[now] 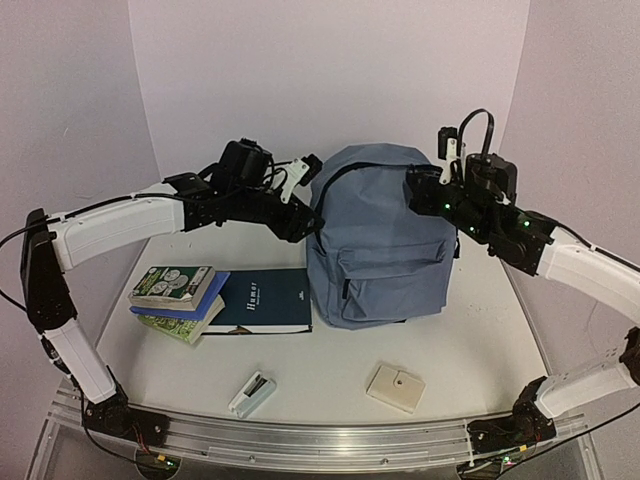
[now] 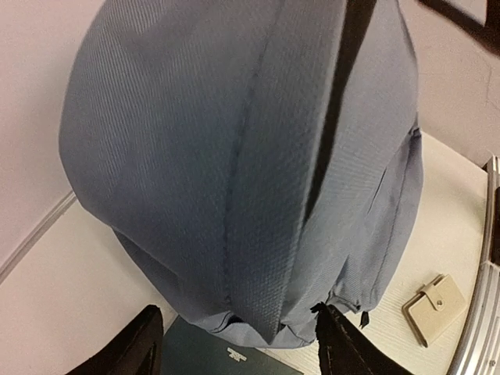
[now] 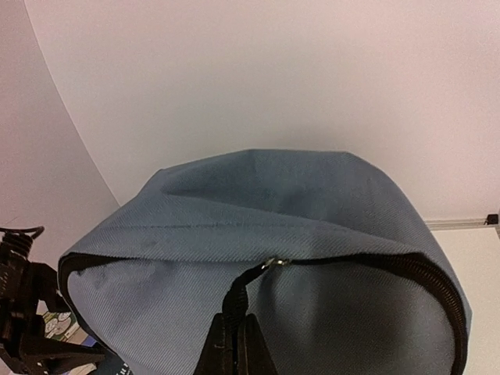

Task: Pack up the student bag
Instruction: Unzip the student bag at the center of the board.

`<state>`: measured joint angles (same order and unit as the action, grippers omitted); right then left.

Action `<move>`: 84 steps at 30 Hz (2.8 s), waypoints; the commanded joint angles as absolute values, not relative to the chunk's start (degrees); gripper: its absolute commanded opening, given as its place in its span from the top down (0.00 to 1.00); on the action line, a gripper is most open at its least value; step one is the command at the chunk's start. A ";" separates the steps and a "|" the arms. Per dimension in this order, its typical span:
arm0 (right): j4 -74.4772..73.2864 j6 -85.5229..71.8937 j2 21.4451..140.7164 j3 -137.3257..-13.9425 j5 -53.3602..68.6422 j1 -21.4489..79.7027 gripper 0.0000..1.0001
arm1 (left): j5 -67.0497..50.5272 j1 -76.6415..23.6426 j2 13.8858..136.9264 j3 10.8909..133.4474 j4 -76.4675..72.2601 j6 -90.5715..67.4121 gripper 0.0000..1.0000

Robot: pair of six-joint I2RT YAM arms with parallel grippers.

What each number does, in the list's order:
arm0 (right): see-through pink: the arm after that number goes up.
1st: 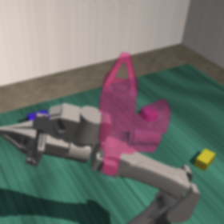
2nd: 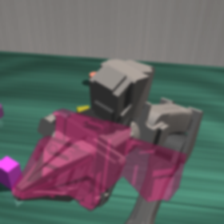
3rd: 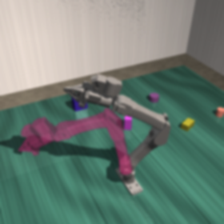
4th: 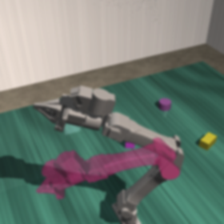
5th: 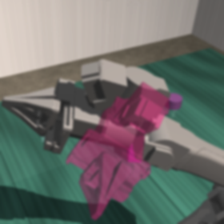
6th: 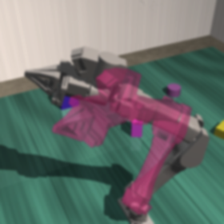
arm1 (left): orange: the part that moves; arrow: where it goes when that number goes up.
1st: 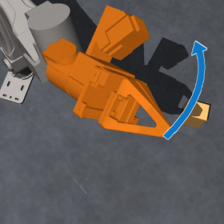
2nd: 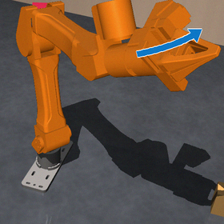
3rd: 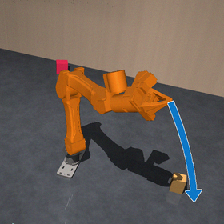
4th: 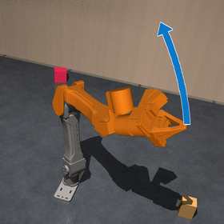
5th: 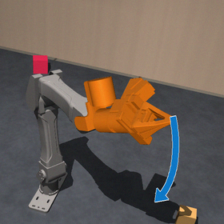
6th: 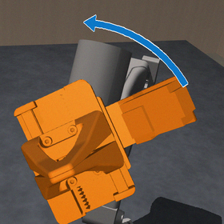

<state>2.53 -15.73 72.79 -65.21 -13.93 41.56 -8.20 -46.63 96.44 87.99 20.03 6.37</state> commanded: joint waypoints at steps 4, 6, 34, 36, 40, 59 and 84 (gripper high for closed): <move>6.00 -18.72 68.16 -61.13 -11.66 42.01 1.00 | -10.89 -46.93 94.28 94.46 17.69 4.30 0.28; 5.97 -18.72 68.05 -60.98 -11.12 42.03 1.00 | -10.89 -46.94 95.25 95.26 17.73 4.70 0.30; 7.05 -19.82 81.14 -73.68 -3.11 43.77 1.00 | -16.70 -45.76 101.70 103.64 24.89 3.34 1.00; 7.17 -20.00 82.31 -75.16 -2.14 44.70 1.00 | -17.01 -45.53 101.85 103.89 24.79 3.18 1.00; 7.93 -20.17 84.64 -77.12 -0.93 47.04 1.00 | -18.22 -45.01 101.78 104.06 24.29 2.86 1.00; 8.17 -18.81 92.58 -79.28 -4.07 56.36 1.00 | -20.79 -42.42 97.62 99.91 21.37 0.80 1.00; -15.61 -10.52 66.11 -76.07 -25.84 55.24 0.08 | -20.05 -41.66 86.58 85.74 18.63 -7.16 0.45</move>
